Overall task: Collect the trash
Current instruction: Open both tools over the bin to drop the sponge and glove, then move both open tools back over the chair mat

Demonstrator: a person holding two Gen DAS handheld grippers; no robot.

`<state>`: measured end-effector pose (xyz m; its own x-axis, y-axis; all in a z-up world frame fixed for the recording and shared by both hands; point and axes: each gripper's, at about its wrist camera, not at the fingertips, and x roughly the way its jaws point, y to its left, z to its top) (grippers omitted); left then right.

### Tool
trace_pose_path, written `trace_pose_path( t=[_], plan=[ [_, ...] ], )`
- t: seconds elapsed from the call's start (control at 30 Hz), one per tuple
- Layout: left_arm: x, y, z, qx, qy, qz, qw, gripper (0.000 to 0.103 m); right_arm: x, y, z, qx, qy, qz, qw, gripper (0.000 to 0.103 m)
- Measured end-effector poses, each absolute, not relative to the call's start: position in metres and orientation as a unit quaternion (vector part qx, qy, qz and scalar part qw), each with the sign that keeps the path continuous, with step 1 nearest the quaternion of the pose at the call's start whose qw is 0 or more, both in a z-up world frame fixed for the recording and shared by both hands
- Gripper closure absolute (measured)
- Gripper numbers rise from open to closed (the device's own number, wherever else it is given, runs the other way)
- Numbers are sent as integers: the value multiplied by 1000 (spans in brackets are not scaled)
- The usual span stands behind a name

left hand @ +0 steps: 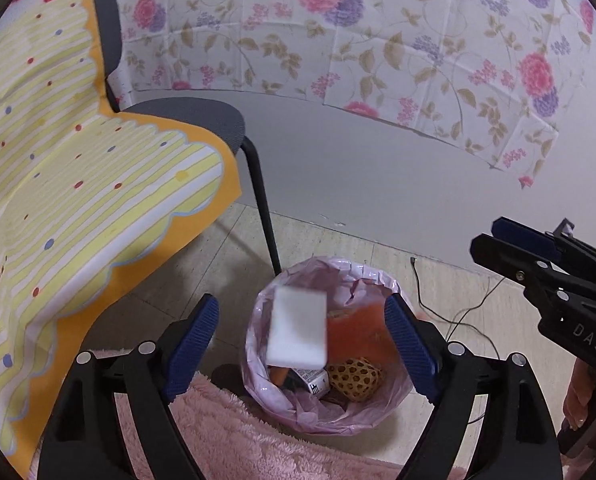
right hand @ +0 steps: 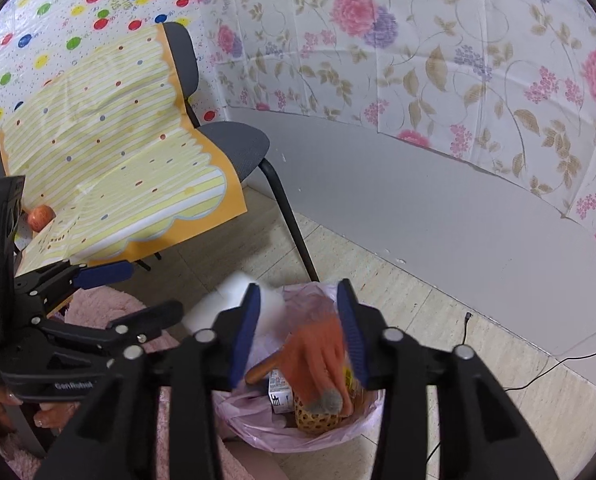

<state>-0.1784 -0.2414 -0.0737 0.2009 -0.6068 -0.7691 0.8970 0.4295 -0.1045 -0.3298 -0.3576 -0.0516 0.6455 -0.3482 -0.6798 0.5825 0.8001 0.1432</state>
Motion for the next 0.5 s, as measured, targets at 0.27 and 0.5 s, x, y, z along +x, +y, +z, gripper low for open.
trace_pose_path(
  t=[0.27,0.5],
  plan=[
    [-177,-229,-82,212,400,-469,758,18,-331,-355,-51,178,340,-265,885,36],
    [-151,-191,-56,194,399,-385,809,12,-316,-339,-46,156,355,-267,882,5]
  ],
)
